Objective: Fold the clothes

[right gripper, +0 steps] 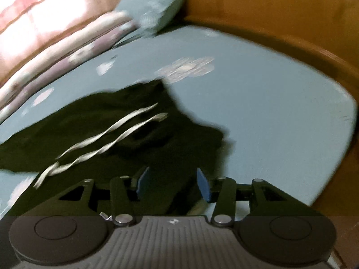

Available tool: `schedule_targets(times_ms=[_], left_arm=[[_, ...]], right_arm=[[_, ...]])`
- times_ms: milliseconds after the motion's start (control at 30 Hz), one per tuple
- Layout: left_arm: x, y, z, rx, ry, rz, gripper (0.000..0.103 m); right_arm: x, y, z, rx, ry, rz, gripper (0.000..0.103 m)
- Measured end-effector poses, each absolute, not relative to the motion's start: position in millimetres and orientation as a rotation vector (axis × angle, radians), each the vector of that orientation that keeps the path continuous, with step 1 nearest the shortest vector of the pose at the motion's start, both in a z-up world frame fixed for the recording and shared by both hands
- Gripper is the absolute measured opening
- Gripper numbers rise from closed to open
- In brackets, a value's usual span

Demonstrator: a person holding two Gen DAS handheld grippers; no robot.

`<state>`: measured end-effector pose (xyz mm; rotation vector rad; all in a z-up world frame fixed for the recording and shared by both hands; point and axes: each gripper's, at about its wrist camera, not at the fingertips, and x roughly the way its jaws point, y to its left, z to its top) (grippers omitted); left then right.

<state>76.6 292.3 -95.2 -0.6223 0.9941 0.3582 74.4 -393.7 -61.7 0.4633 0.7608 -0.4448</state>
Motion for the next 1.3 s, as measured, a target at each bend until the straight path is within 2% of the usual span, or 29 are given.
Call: schedule_targets(times_ms=[233, 500, 867, 933, 1033, 1300], left_arm=[[64.4, 302.2, -76.3, -0.556, 1.01, 0.417, 0.045], [95.5, 294.7, -41.9, -0.443, 0.957, 0.347, 0.046], [181.3, 270.1, -89.4, -0.18, 1.046, 0.245, 0.047], [187.6, 274.6, -103.0, -0.148, 1.072, 0.278, 0.049], [185.7, 287.2, -114.5, -0.183, 1.067, 0.306, 0.059], [165.7, 287.5, -81.3, -0.176, 1.026, 0.342, 0.057]], right_arm=[[89.2, -371.1, -103.5, 0.353, 0.95, -0.432, 0.057], [89.2, -359.0, -88.3, 0.355, 0.893, -0.4, 0.06], [94.3, -328.1, -69.2, 0.295, 0.883, -0.347, 0.063], [95.9, -326.9, -69.1, 0.292, 0.89, -0.357, 0.063], [98.8, -321.4, -67.3, 0.286, 0.891, -0.35, 0.063], [107.2, -308.4, -64.5, 0.267, 0.892, -0.311, 0.065]])
